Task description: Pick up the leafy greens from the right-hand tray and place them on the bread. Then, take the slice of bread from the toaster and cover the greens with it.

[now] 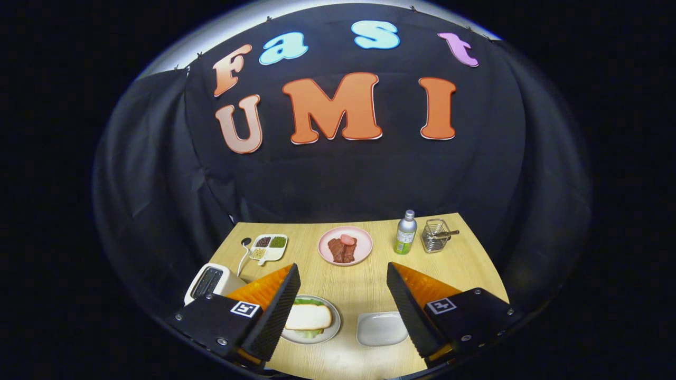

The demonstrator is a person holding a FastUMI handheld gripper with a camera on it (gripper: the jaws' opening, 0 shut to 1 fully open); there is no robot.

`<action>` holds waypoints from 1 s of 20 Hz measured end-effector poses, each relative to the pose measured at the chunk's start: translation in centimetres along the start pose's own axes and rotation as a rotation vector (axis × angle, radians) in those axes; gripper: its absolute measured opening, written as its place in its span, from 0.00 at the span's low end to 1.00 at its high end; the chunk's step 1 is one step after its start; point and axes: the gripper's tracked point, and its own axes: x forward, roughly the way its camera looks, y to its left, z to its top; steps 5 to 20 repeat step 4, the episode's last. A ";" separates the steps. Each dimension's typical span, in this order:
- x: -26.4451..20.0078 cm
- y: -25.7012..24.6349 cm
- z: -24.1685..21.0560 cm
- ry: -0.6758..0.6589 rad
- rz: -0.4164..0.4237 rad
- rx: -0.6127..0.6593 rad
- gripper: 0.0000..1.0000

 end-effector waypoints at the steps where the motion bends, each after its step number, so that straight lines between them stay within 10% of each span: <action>1: -0.5 -0.3 0.3 -0.030 -0.019 -0.003 0.99; 20: -2.1 -1.2 0.4 -0.092 -0.086 -0.020 0.99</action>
